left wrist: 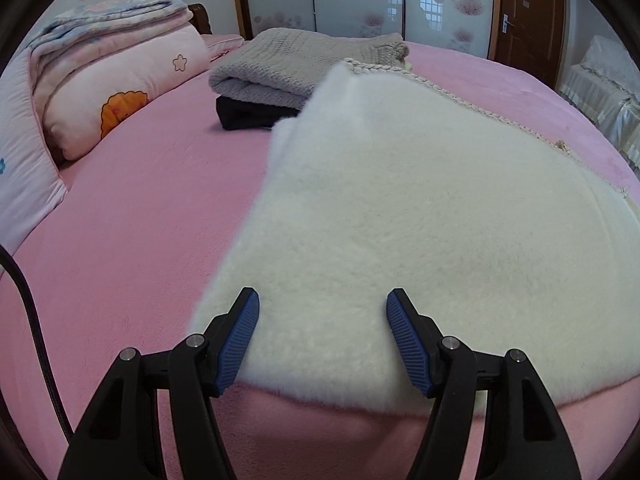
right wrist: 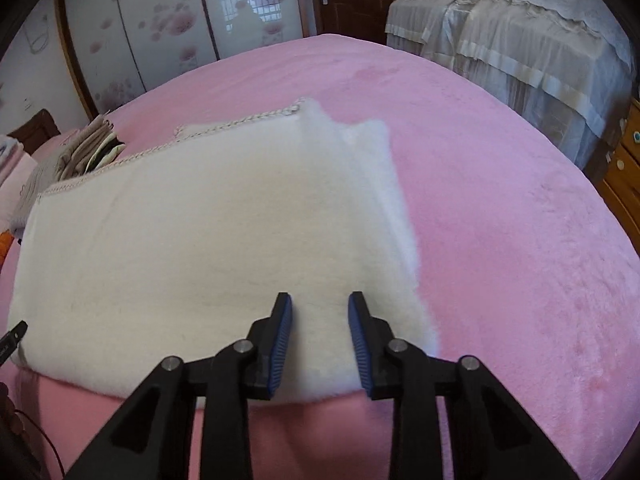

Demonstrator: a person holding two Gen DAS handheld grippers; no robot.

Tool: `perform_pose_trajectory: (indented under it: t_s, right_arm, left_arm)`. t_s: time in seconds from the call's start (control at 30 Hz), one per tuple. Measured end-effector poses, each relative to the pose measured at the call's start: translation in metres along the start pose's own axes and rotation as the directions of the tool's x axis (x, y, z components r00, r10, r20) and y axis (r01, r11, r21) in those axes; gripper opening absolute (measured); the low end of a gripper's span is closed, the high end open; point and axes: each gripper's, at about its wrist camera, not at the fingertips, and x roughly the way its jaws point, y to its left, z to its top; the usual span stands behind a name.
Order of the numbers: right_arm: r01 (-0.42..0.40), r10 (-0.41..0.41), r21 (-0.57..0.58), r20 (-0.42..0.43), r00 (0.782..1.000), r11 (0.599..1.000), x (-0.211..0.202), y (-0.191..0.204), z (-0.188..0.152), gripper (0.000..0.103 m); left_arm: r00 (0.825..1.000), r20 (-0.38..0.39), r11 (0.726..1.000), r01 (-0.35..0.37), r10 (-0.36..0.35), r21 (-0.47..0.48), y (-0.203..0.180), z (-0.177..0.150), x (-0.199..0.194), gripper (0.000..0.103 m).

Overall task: Fold large clothes
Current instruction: 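Release and raise both tools above the folded rectangle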

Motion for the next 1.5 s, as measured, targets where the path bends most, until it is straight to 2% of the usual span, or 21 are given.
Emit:
perform_pose_trajectory:
  t_s: [0.1, 0.27, 0.47, 0.67, 0.83, 1.07, 1.17, 1.37, 1.5]
  right_arm:
    - [0.021, -0.021, -0.001, 0.005, 1.0, 1.0, 0.002, 0.003, -0.002, 0.024]
    - [0.075, -0.075, -0.019, 0.01, 0.997, 0.997, 0.004, 0.013, 0.001, 0.027]
    - [0.076, -0.076, -0.025, -0.012, 0.997, 0.997, 0.0, 0.013, 0.001, 0.028]
    - [0.064, -0.065, -0.02, -0.048, 0.997, 0.998, -0.011, 0.016, 0.003, 0.034]
    - [0.012, -0.011, 0.007, -0.081, 0.997, 1.0, -0.032, 0.022, 0.003, 0.034]
    - [-0.052, 0.053, 0.024, -0.057, 0.997, 0.998, -0.084, 0.048, -0.008, 0.035]
    - [-0.082, 0.082, 0.007, -0.032, 0.996, 0.997, -0.107, 0.063, -0.013, 0.044]
    - [-0.14, 0.141, -0.045, 0.014, 0.99, 0.989, -0.144, 0.093, -0.026, 0.045]
    - [-0.199, 0.202, -0.095, 0.024, 0.979, 0.975, -0.16, 0.115, -0.036, 0.045]
  left_arm:
    - [1.0, 0.009, 1.0, -0.021, 0.021, 0.012, -0.003, -0.003, -0.002, 0.066]
    - [1.0, -0.017, 1.0, -0.023, 0.023, -0.003, -0.003, 0.001, -0.002, 0.066]
    - [0.998, -0.066, 1.0, -0.021, 0.021, 0.002, -0.003, 0.008, -0.004, 0.066]
    - [0.994, -0.109, 1.0, 0.006, -0.005, 0.013, -0.007, 0.01, -0.023, 0.066]
    - [0.992, -0.116, 0.998, 0.055, -0.054, 0.005, -0.01, 0.014, -0.056, 0.066]
    - [0.988, -0.087, 0.991, 0.13, -0.128, 0.02, -0.021, 0.012, -0.109, 0.066]
    - [0.982, -0.083, 0.985, 0.171, -0.169, 0.015, -0.023, 0.006, -0.132, 0.066]
    - [0.964, -0.078, 0.967, 0.254, -0.254, -0.009, -0.023, -0.01, -0.166, 0.066]
    - [0.956, -0.081, 0.959, 0.283, -0.282, -0.005, -0.022, -0.022, -0.176, 0.066]
